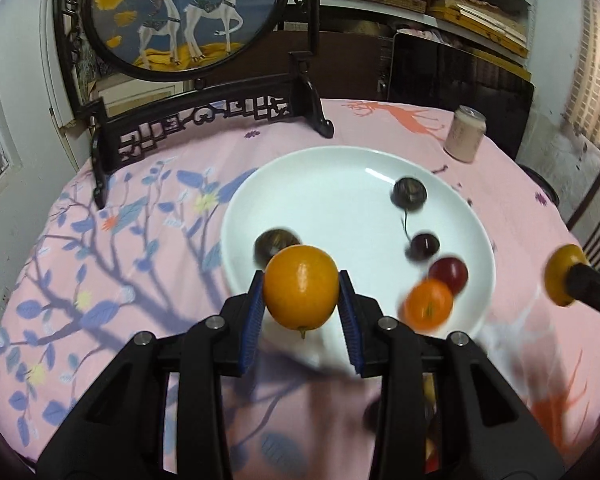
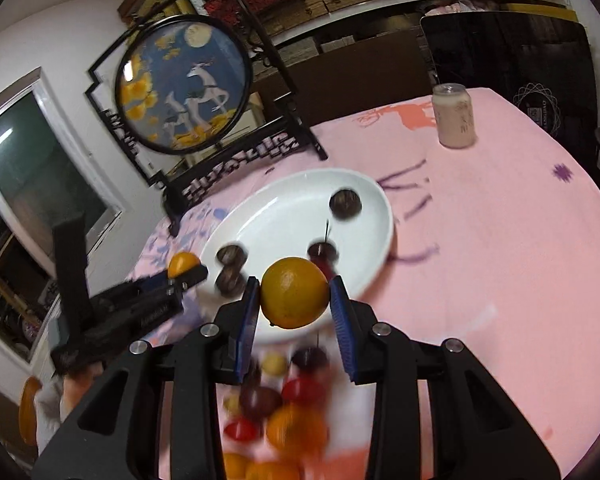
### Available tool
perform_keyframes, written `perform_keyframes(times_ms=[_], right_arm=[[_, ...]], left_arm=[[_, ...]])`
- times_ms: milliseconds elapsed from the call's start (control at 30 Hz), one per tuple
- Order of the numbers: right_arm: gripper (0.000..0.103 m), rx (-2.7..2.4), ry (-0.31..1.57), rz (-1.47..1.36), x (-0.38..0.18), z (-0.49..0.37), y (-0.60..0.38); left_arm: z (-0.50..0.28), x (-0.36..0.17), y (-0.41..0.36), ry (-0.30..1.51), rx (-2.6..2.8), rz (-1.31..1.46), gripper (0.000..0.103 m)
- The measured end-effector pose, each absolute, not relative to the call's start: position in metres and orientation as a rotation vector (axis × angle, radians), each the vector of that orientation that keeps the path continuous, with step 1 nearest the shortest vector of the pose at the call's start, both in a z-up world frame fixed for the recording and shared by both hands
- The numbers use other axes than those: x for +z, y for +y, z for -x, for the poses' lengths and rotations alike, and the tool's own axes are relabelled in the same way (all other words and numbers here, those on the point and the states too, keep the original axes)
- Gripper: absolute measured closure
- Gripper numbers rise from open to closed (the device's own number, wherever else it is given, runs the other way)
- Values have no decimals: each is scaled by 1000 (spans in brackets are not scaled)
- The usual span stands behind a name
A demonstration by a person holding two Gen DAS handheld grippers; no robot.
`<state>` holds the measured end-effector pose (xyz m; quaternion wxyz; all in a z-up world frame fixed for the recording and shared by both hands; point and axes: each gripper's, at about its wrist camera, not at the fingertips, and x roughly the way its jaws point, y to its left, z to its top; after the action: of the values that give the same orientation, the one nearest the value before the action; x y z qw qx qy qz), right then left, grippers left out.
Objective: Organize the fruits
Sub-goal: 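Carry both fruits over the white plate and open both grippers, then grasp a dark brown fruit with the left gripper while the right grasps a tangerine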
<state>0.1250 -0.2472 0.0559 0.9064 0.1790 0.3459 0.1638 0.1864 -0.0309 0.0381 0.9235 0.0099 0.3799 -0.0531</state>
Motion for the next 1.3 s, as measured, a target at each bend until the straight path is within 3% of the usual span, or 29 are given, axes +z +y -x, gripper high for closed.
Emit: perform_keyframes(times_ms=[167,200,267,400,633,767,1300], right_arm=[[67,255,740,-340,35,-177,-236],[66,251,743,-340,28,-185,-234],[60,254,756,-342,16,-192,-234],[52,238,728,-303,16,-187,-235],[51,227,695,-231,28,-162,-227],[44,244,684,-210,30,-141,-222],[40,153,691,-217,23,-84,-237]], left_arm=[[-222,27,-42,792,-88,-4,66],[-224,25,-41,788,-89,3,64],[-226,18,-41,787,-92,2,47],[-224,18,-41,774,-99,-15,45],[-202,23,-38,741,-85,-32,32],[-181,21,-30,737,-75,-26,20],[-116,9,-4,739,25,-27,11]])
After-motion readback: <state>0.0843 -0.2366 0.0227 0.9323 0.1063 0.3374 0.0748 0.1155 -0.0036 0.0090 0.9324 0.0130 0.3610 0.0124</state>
